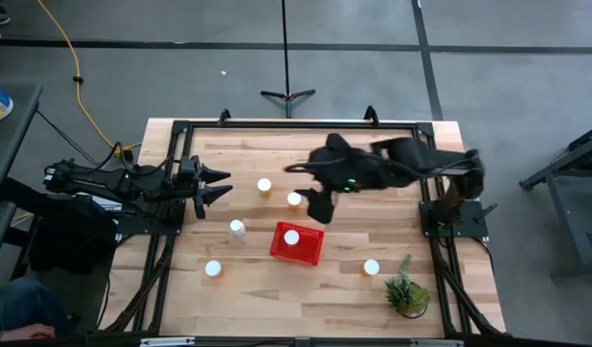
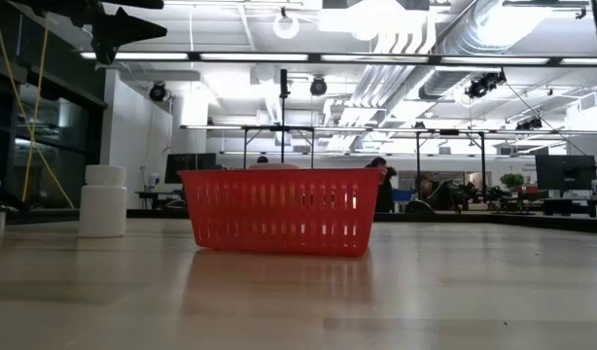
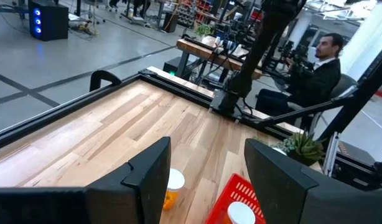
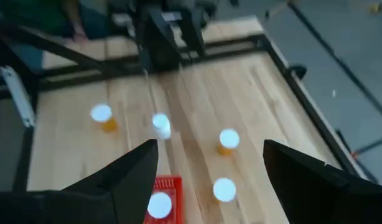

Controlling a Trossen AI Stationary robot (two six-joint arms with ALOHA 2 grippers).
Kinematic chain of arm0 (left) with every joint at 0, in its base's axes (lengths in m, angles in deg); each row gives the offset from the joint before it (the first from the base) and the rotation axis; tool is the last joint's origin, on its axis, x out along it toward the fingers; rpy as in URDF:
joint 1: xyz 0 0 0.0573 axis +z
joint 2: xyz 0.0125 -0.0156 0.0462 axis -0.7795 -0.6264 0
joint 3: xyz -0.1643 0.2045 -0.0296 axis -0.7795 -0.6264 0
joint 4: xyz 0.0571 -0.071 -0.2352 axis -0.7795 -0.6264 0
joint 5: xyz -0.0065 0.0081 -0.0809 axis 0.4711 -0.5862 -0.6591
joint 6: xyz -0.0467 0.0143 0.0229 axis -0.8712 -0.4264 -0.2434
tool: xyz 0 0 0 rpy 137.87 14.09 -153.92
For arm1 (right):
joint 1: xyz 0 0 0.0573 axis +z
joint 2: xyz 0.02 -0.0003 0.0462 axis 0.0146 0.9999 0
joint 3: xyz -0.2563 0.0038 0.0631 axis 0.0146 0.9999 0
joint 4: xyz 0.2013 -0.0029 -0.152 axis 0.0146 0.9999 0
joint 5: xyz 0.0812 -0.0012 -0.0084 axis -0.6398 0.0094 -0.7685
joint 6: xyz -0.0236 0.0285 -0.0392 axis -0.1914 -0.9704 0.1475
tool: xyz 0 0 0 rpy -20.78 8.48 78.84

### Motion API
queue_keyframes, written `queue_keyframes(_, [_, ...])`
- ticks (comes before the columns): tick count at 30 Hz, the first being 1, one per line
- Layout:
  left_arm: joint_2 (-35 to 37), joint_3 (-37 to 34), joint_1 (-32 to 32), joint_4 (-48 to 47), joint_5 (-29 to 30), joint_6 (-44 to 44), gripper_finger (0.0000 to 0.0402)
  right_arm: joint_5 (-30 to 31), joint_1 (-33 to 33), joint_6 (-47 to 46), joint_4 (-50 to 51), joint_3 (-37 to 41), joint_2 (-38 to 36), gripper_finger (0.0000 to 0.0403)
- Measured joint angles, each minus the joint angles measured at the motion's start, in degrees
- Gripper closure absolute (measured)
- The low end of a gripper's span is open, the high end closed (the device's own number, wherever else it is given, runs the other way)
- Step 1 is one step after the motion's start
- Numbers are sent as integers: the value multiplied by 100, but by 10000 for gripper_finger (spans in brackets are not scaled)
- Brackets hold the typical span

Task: Pick and place pill bottles into a basket
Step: Put the orange pill bottle into the red bin

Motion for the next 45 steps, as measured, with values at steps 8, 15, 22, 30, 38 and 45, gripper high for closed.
queue_keyframes(8, [0, -1, 0, 0, -2, -167, 163, 347, 597, -239, 278, 3, -367, 121])
queue_keyframes(15, [0, 1, 0, 0, -2, -170, 163, -420, 684, 514, -1890, 1001, -288, 121])
queue_keyframes(22, [-2, 1, 0, 11, -2, -170, 163, -2551, -395, 453, -5817, 3464, -324, 121])
queue_keyframes(30, [-2, 1, 0, 7, 4, -170, 163, -2792, -982, -81, -6483, 5659, -1955, 121])
queue_keyframes(38, [-2, 0, 2, 4, 125, -170, 163, -2393, -516, -1209, -6135, 7543, -4267, 121])
queue_keyframes(45, [-2, 1, 2, 2, 344, -163, 163, -2492, -350, -2351, -6546, 7868, -4425, 110])
